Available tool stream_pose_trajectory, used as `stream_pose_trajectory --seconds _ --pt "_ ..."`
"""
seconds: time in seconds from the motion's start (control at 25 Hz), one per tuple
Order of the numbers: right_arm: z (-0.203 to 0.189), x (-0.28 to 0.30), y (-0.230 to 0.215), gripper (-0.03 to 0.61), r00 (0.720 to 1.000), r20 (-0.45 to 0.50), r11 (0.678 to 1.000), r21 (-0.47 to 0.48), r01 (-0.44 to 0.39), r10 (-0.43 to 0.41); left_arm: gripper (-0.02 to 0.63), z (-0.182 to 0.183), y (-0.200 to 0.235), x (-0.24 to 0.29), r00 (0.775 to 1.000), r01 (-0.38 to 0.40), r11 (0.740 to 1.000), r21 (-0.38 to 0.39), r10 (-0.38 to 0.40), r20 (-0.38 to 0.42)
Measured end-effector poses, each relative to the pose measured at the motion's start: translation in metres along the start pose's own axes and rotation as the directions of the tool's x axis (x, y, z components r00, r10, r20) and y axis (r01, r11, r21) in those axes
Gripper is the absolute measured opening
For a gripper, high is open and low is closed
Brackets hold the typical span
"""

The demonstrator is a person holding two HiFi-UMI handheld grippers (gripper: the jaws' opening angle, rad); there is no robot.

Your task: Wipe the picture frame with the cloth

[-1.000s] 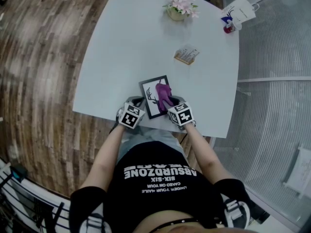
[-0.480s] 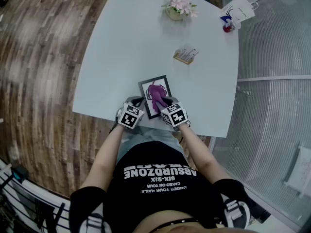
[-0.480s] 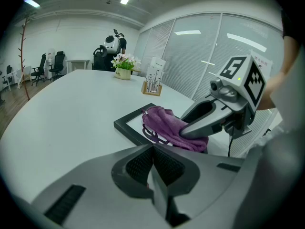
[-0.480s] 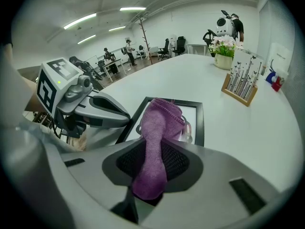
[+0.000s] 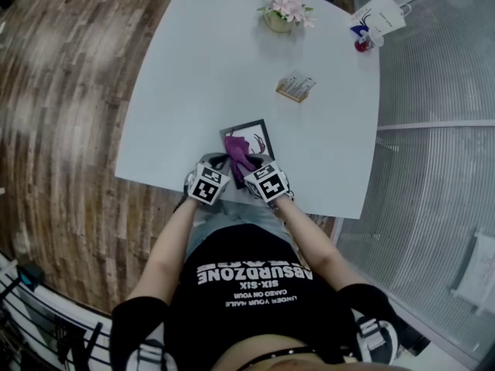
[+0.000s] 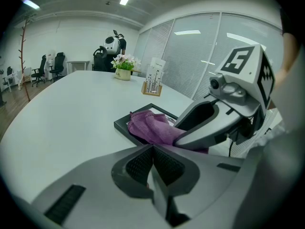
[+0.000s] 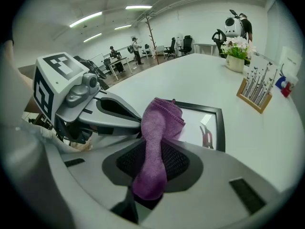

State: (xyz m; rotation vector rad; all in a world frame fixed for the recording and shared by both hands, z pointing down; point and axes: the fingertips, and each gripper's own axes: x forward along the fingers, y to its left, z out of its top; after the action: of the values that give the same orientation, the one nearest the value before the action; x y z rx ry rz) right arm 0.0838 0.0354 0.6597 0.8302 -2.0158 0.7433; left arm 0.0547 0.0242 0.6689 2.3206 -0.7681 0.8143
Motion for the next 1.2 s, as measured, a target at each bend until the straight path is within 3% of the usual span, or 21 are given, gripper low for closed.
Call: stream_pose_trajectory --seconds 1.2 --pt "-0.031 -0.018 0.021 0.112 0.998 -0.021 0.998 0.004 -0.064 0.064 0.015 -0.001 0.0 0.001 1.0 -0.011 1.0 -0.007 0.011 -0.002"
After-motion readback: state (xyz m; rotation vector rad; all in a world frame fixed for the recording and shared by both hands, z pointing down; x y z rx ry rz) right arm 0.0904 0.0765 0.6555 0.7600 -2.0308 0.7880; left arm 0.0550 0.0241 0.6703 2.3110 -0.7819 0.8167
